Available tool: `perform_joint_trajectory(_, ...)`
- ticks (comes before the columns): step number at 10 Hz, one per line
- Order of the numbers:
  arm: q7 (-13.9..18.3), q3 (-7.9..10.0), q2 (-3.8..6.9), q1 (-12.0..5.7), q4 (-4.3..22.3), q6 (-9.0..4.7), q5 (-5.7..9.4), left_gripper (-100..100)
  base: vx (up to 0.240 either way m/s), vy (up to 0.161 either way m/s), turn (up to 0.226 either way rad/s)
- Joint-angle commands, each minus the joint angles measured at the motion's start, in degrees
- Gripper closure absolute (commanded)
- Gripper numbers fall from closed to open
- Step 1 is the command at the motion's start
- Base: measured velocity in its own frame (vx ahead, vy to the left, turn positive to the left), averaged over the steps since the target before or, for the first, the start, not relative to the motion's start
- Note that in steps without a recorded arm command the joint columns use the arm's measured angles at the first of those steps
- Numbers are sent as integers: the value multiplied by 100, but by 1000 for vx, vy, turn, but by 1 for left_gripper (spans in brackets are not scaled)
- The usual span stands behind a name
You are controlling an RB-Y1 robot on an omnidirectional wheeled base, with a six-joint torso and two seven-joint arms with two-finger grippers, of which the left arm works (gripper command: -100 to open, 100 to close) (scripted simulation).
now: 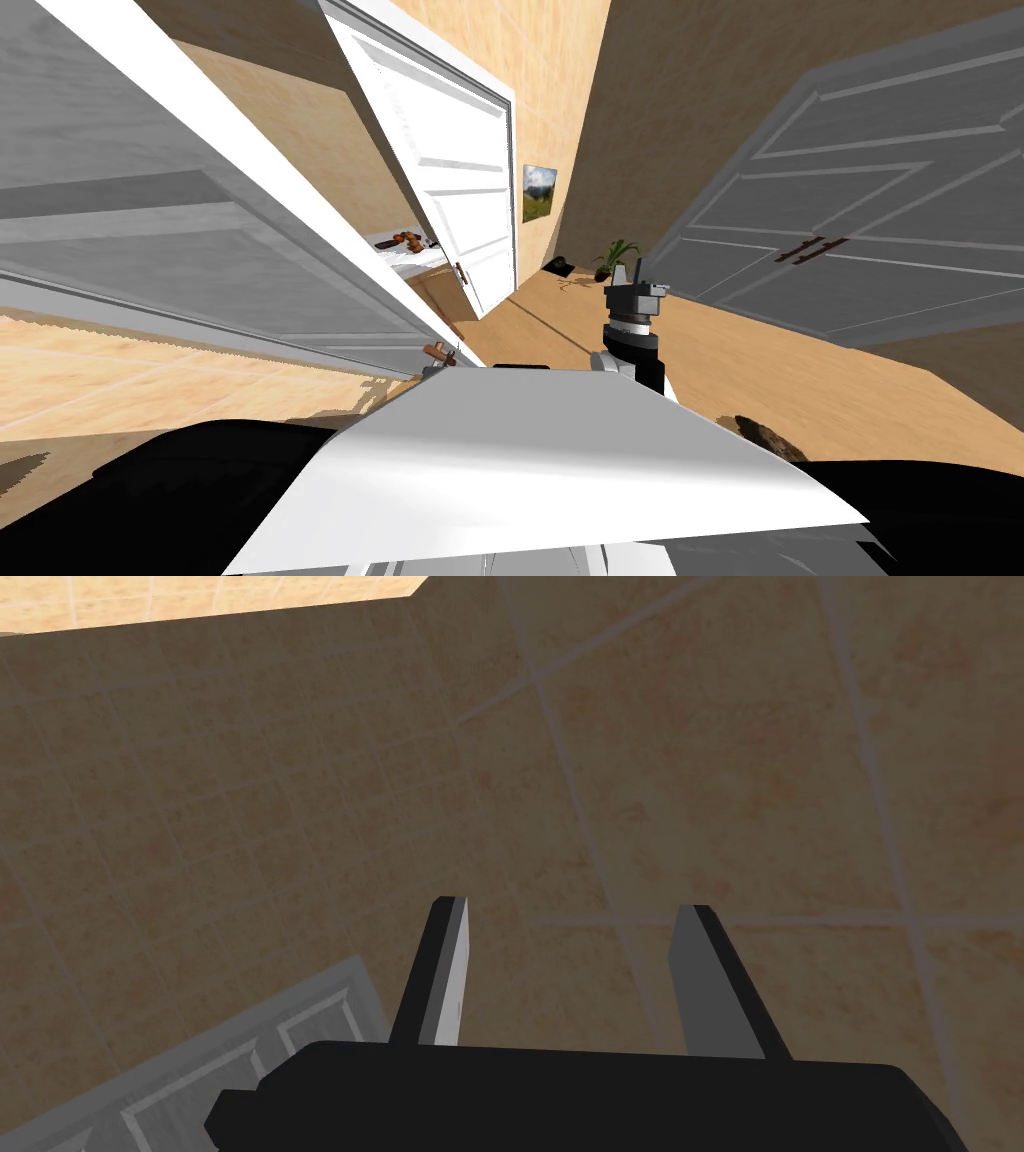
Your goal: Pull the door open
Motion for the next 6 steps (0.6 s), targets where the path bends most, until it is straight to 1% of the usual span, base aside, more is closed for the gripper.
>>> perform_joint_trajectory(1, 63, -39, 13, -41, 54, -55, -31, 100, -227, 56, -187)
perform_joint_trajectory(6, 246, -142, 77, -171, 259, -192, -108, 100, -203, 49, -132)
